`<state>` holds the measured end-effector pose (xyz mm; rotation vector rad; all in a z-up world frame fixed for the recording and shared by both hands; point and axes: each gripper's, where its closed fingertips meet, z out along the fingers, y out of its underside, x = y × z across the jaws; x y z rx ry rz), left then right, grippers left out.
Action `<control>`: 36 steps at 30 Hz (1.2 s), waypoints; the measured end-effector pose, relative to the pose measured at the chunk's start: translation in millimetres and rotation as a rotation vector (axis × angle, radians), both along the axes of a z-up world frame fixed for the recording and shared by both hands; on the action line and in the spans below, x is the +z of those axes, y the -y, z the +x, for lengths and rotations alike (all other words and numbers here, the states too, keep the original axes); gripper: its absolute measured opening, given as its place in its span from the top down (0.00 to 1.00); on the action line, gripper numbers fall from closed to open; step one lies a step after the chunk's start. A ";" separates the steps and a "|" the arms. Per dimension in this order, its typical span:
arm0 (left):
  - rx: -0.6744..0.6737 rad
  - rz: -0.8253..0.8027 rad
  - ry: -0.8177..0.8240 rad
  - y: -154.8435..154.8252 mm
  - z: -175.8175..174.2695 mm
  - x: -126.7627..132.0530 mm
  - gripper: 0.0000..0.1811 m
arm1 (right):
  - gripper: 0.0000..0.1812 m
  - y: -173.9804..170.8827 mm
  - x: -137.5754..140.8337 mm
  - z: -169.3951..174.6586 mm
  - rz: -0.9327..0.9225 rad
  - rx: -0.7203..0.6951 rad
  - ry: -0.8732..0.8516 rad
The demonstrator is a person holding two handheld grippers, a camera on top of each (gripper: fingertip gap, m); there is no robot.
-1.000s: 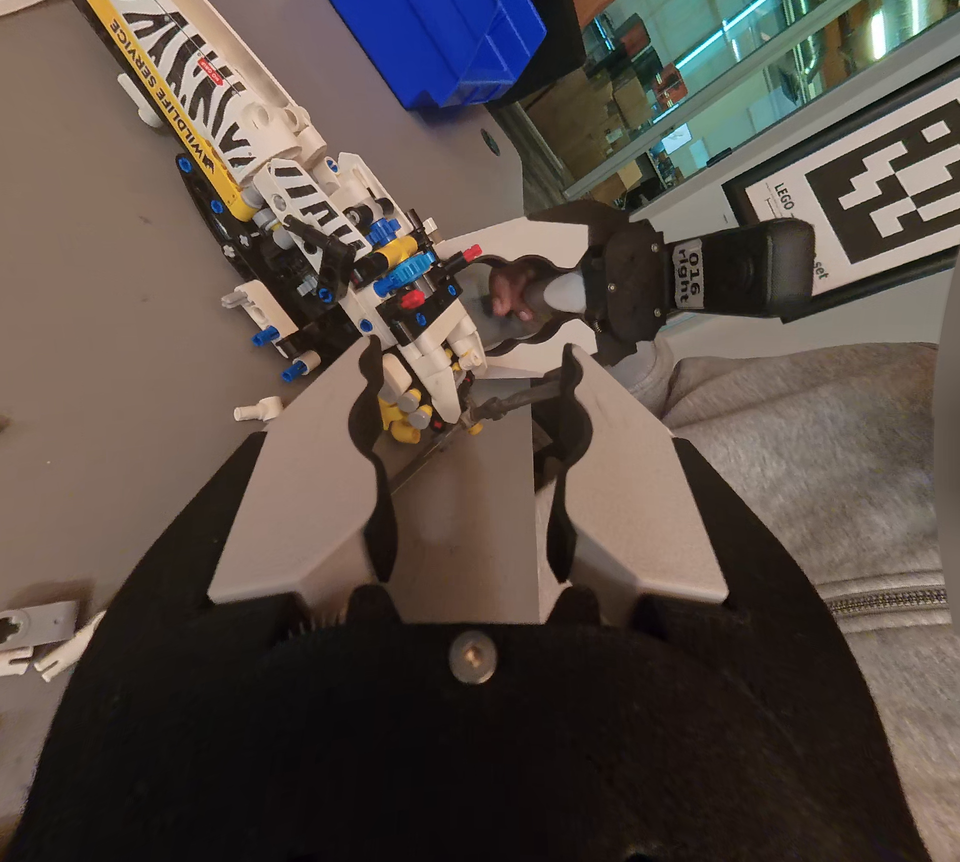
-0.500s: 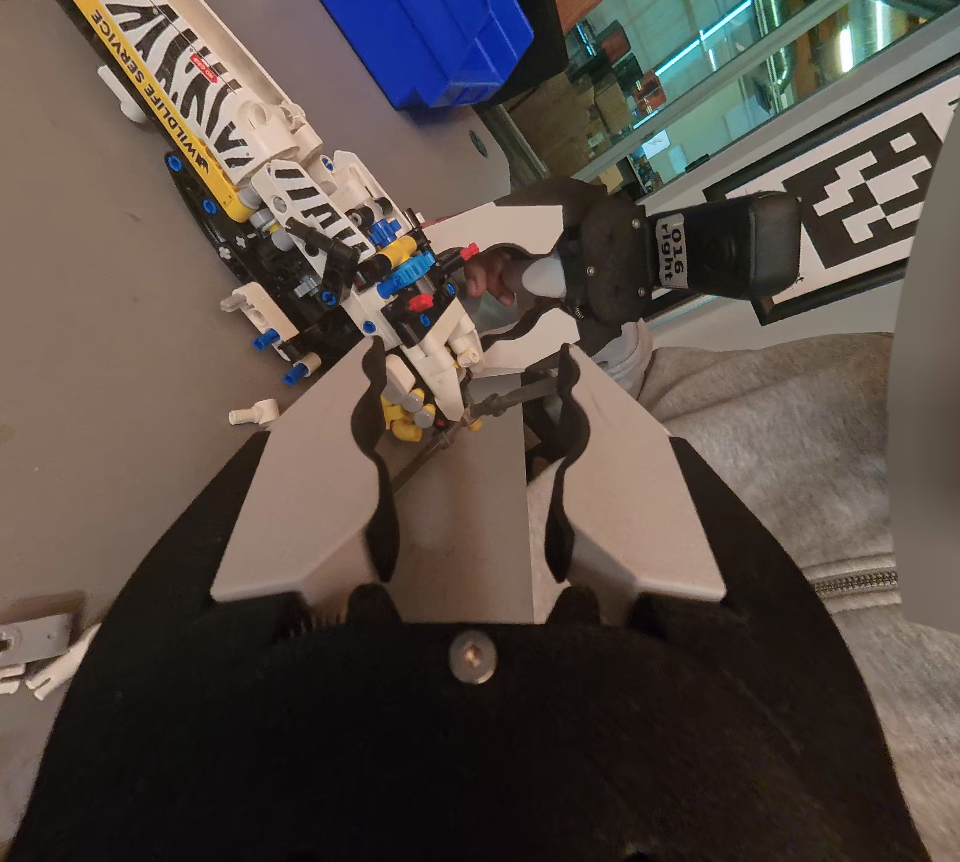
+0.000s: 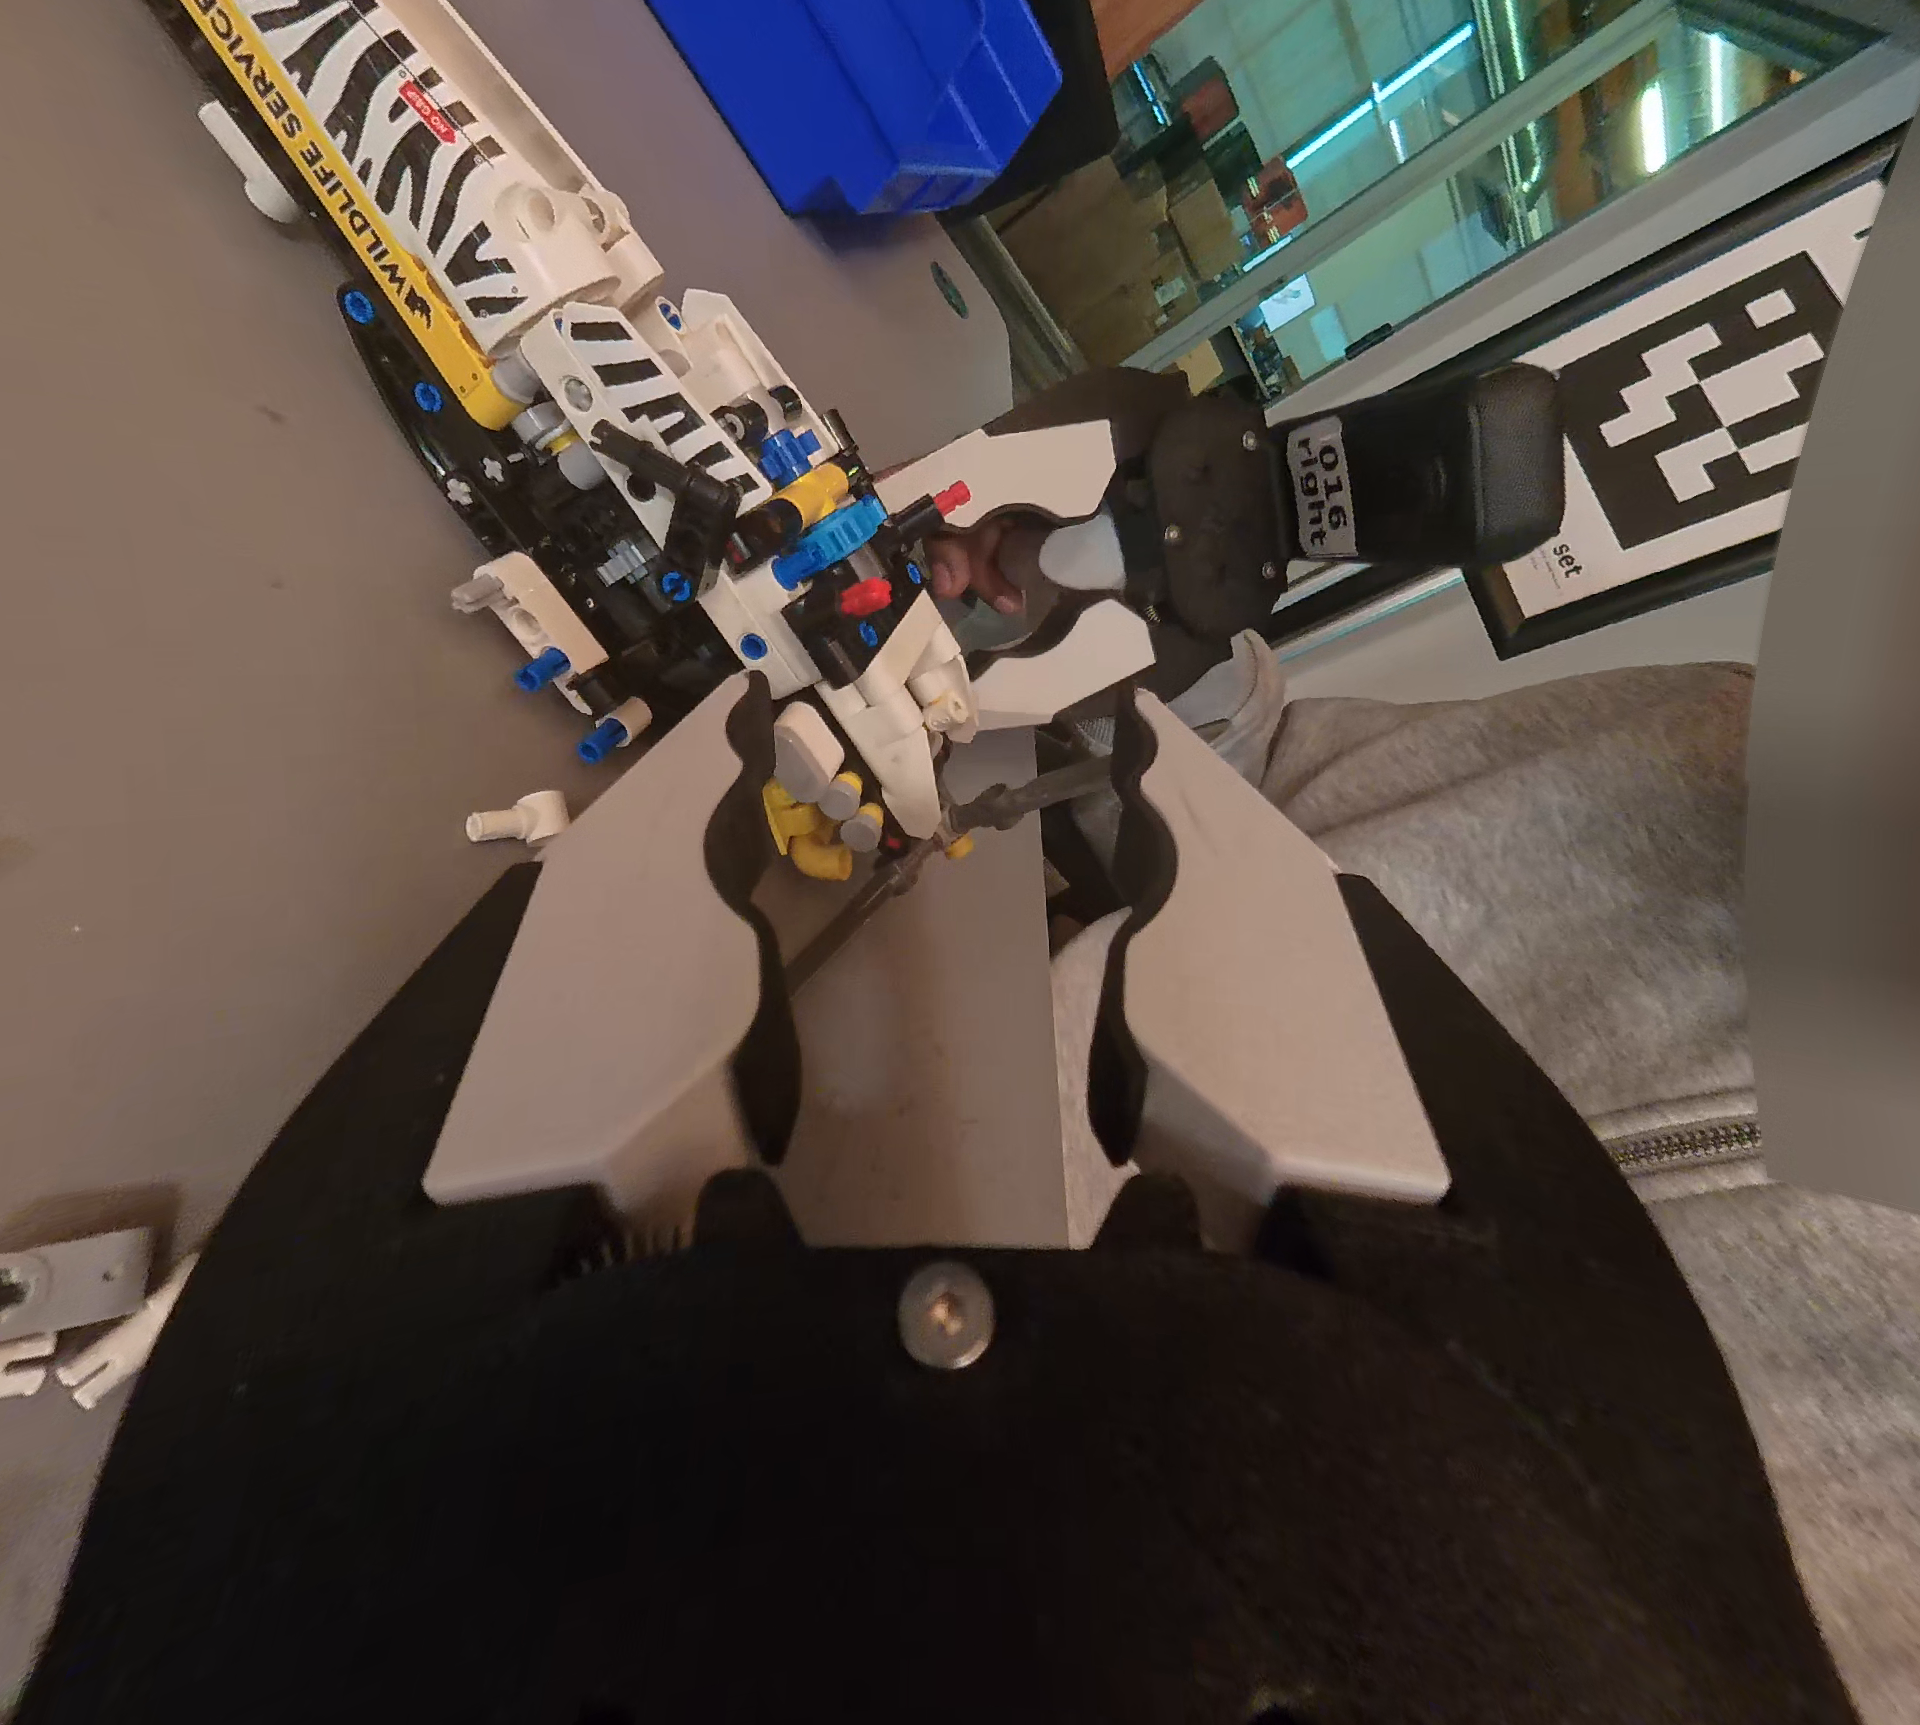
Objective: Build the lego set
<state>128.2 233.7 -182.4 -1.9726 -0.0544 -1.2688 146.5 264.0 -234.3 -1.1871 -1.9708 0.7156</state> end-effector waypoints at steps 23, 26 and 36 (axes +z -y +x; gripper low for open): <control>0.004 -0.018 -0.009 -0.9 -0.1 -4.9 0.68 | 0.83 -3.7 2.6 -3.9 -0.037 -0.010 -0.008; 0.002 -0.020 -0.013 -0.9 0.3 -5.2 0.68 | 0.83 -3.6 2.7 -4.3 -0.045 -0.008 -0.006; 0.008 -0.022 -0.016 -1.9 0.0 -5.8 0.67 | 0.88 1.8 3.6 -5.2 -0.065 0.033 -0.006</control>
